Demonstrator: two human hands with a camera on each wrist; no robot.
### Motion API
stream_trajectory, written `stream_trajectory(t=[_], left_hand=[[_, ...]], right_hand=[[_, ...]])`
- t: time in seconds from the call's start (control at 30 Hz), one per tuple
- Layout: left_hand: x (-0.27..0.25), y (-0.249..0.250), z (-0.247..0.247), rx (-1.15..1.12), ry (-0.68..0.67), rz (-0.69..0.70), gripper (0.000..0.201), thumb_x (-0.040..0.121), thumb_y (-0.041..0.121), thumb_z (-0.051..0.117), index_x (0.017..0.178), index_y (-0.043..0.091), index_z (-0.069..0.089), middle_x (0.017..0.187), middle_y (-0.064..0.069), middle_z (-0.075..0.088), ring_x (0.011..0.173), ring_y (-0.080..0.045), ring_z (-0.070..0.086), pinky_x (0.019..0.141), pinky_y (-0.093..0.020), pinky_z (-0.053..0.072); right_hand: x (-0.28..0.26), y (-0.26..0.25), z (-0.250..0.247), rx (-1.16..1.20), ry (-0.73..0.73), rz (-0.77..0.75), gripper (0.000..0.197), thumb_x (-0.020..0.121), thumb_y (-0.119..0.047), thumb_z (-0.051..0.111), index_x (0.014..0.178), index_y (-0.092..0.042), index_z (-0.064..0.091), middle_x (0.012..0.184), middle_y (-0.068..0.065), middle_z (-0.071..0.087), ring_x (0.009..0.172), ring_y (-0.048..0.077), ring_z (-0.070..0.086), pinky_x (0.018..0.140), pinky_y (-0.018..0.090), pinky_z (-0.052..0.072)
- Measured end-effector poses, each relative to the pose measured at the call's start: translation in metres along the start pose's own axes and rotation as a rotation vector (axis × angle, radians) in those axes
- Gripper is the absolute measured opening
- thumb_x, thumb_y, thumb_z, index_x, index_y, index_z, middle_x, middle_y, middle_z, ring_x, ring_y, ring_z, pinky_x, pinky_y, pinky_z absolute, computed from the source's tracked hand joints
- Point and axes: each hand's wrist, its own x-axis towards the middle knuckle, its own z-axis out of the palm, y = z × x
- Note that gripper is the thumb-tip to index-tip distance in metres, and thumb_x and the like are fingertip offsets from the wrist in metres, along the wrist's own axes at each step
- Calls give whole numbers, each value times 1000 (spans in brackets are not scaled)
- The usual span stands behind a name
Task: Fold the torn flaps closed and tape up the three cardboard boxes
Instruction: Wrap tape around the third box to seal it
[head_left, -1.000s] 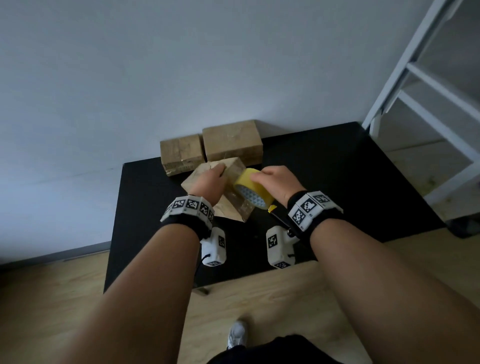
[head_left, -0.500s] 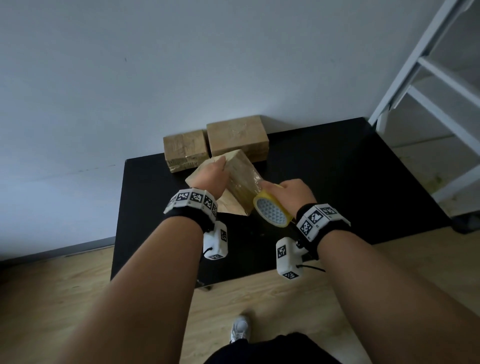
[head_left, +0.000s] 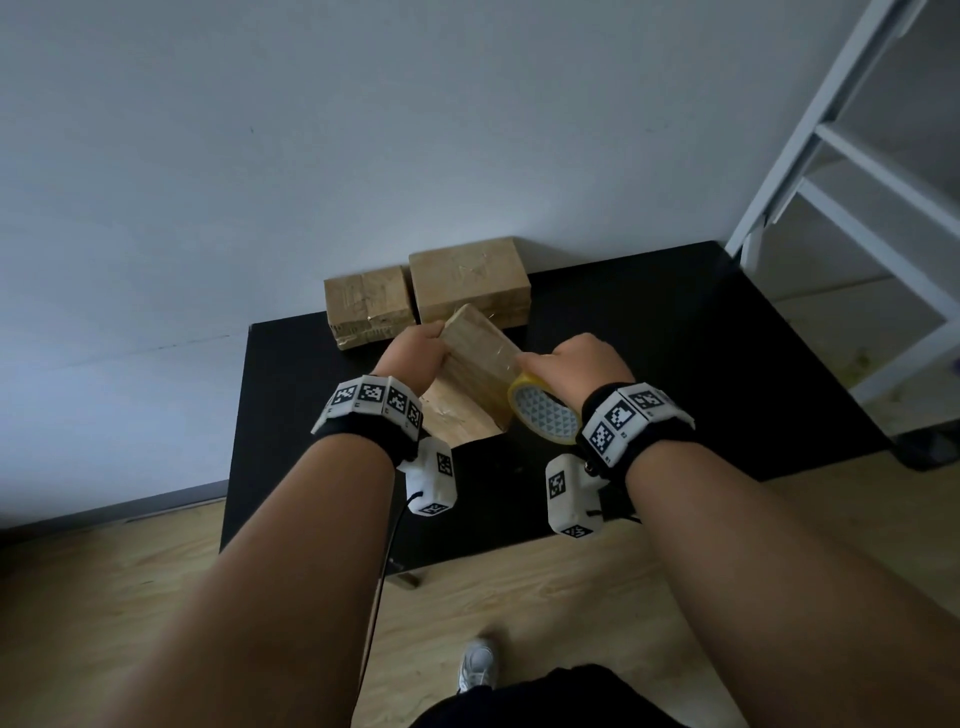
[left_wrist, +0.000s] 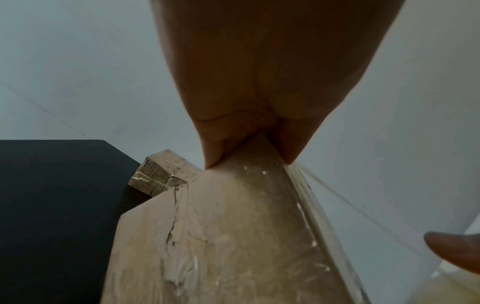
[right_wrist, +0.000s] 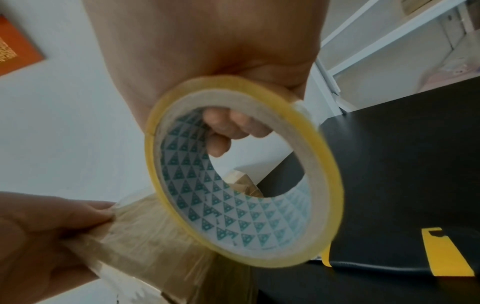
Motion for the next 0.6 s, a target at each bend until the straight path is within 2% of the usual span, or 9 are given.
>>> stream_trajectory(t=[0.1,0.2,0.27,0.33,0.37,0.43,0.5,0.6], left_hand=[[-2,-3,3,82,1,14,37,93,4,40,120,11,65,116,-11,67,109,-28,61,100,-45,47],[-7,-2,11,210,69,-13,40,100,3,37,138,4,49,133,-16,56,120,-32,55,101,-42,45],[-6,-5,13,295,90,38,36,104,20,34,130,7,53,122,-14,61,110,-29,58,93,-40,47],[-6,-10,14,316,107,34,47,103,44,29,111,14,63,100,-4,66,92,-22,61,80,-36,48],[-5,-13,15,294,138,35,49,101,48,30,105,15,65,92,-2,67,85,-19,61,74,-36,48],[-2,-15,16,296,170,46,46,100,47,33,97,15,66,83,-3,66,79,-20,62,68,-34,47],[1,-14,16,306,172,34,46,100,46,33,94,15,66,82,-2,64,79,-20,61,65,-33,46],[7,-14,11,264,192,-34,43,102,43,31,101,17,65,85,0,62,81,-18,59,65,-31,40]], right_hand=[[-3,0,1,-31,-6,-3,51,81,-59,62,71,-9,64,66,3,61,59,21,61,57,31,44],[-4,1,2,-84,-2,3,50,81,-57,63,71,-8,65,66,4,62,59,21,62,54,28,44],[-4,0,3,-108,-6,13,48,81,-56,63,66,-10,60,62,2,59,55,19,58,51,27,39],[-3,-2,3,-115,-14,22,49,81,-57,62,67,-11,60,63,2,59,55,19,58,51,28,39],[-3,-2,3,-111,-13,22,49,81,-58,62,68,-11,61,64,3,61,57,19,59,52,28,41],[-4,-1,3,-104,-4,14,52,81,-60,61,70,-9,63,66,3,62,60,20,62,55,30,45],[-3,2,3,-74,16,-7,56,82,-64,57,64,-10,57,62,1,57,57,19,57,58,31,44],[-4,7,1,110,33,-50,53,85,-63,53,62,-16,53,63,5,58,59,21,59,63,34,48]])
